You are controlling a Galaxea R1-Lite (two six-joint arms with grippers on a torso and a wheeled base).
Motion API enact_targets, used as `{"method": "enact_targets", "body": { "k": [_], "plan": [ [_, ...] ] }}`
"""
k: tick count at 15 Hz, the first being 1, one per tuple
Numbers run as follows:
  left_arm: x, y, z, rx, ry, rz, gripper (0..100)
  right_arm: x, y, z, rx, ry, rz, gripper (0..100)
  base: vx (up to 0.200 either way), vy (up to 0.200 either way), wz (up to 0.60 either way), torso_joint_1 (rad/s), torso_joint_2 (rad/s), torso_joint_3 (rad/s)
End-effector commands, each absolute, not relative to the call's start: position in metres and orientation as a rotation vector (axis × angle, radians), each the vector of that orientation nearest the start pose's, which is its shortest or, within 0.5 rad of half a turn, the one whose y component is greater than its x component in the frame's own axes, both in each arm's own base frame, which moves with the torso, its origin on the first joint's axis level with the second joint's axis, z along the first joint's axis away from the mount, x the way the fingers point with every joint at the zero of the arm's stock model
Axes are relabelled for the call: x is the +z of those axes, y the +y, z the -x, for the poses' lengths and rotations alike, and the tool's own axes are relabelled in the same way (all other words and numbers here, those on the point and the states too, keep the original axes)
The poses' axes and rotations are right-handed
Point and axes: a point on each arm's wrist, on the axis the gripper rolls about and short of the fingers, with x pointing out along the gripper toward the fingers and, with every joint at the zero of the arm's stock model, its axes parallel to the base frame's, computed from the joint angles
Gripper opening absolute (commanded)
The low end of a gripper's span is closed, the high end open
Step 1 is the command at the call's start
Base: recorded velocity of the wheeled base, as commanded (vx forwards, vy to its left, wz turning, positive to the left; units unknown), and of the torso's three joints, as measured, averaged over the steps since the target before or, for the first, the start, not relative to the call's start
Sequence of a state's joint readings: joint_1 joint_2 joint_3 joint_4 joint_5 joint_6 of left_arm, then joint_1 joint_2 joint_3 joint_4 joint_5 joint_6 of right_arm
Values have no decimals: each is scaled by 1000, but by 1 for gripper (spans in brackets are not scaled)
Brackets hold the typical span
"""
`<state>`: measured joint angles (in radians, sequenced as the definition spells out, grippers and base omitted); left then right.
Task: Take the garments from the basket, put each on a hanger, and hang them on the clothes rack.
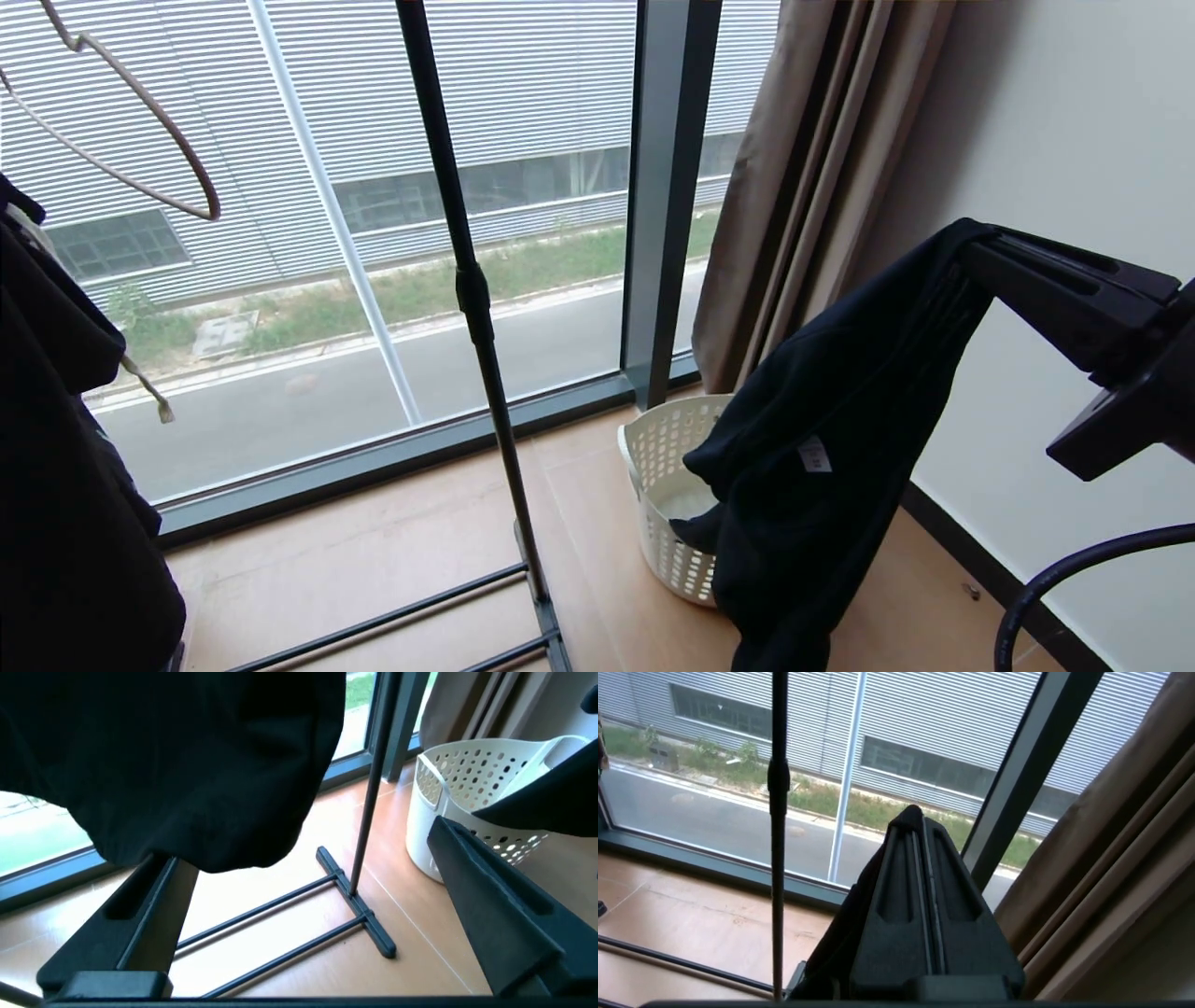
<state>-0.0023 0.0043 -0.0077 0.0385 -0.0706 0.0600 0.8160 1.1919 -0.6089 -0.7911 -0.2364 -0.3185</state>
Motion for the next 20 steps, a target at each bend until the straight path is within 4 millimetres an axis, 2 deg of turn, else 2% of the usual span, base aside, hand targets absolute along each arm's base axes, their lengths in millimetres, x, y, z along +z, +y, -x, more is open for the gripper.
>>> {"method": "enact_targets", "body": {
  "k": [1,12,14,20],
  "plan": [
    [74,-2,23,-75,32,-59,100,266,125,-125,543,-270,205,0,0,0,0,2,-2,207],
    [74,-1,23,-73,33,-60,100,265,127,-127,565,-268,207,0,0,0,0,1,0,171],
    [74,-1,23,-73,32,-59,100,265,128,-128,565,-266,208,0,0,0,0,17,-144,-110],
    [74,-1,23,-72,32,-59,100,263,128,-127,605,-272,212,0,0,0,0,60,-404,-347]
  ]
}}
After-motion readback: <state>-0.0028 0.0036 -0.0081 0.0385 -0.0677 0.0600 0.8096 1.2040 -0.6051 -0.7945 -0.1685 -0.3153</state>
